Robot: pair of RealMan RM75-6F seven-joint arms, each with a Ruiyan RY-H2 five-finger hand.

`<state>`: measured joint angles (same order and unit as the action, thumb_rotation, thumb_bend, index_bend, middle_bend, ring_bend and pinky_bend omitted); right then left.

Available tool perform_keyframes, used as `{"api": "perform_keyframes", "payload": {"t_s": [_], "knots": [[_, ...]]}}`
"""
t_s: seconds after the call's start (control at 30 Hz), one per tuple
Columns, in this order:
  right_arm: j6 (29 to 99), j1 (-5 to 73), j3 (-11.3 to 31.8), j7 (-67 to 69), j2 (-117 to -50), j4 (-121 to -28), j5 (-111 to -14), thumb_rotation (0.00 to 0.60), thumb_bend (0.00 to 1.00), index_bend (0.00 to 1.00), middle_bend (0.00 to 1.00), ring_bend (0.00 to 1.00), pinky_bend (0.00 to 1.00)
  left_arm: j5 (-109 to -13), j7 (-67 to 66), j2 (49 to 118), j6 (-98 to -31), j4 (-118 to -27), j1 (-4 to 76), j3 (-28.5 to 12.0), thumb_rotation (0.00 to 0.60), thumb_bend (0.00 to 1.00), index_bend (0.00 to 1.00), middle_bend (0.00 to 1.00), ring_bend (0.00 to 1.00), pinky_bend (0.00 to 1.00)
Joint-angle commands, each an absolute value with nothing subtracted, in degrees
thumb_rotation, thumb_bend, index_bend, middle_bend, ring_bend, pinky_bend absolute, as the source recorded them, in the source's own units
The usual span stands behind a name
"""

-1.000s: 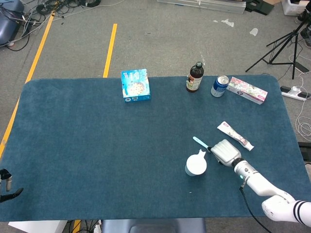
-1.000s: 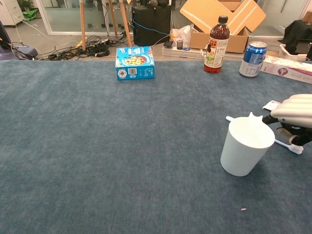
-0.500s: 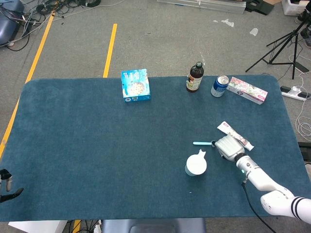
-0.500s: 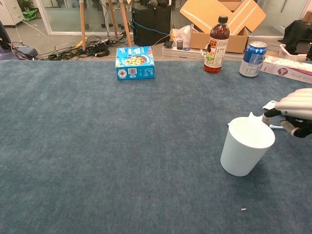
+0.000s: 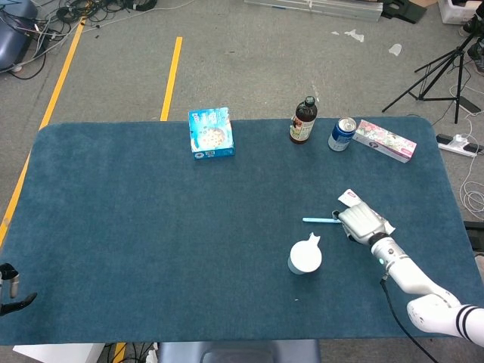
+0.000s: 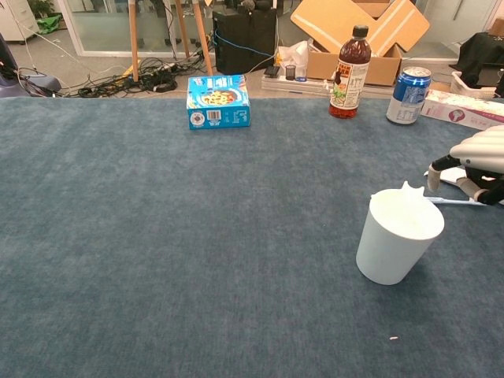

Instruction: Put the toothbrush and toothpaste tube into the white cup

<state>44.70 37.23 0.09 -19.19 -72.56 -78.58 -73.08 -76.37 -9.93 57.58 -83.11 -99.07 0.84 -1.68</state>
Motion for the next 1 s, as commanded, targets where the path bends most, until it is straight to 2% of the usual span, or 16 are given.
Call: {"api": "perform_keyframes", "payload": {"t_s": [0.03,0.23,0.33,0.6,1.0], "knots": [[47.0,36.6,0.0,-17.2,-70.4,-81.3,-75.8,0.6,0.49,0.35,1.0,1.0,1.0,-76.4,-10.1,57.6,-83.1,-99.1,0.8,-1.6,0.6,0.0,0.82,0.54,0.43,0.39],[49.7,36.2,1.2,-17.3,-70.4,-82.4,-76.4,0.6,0.31,0.35,1.0,1.0,1.0,-76.3,-10.0,57.6,-82.9,-99.1,0.9,-1.6,0.6,0.0,0.82,0.54,0.43,0.39],[50.3,36.3,2.0,-19.9,-72.4,-81.6,-74.7,0.6,0.27,0.37,1.0,1.0,1.0,-76.3,-9.8,57.5,-82.8,-99.1,0.9,-1.7,0.6,0.0,0.82,0.54,0.43,0.39],[49.8,37.8,3.8,-27.4,-78.3,-78.5,-69.0,0.6,0.21,0.4,1.0,1.0,1.0,-76.5,-9.0,57.2,-82.9,-99.2,0.8,-1.6,0.6,0.0,0.82,0.54,0.43,0.39],[49.3,39.4,5.0,-31.3,-84.2,-74.7,-64.2,0.6,0.21,0.45,1.0,1.0,1.0,-76.8,-8.4,56.9,-83.0,-99.3,0.7,-1.5,0.6,0.0,0.82,0.54,0.43,0.39]]}}
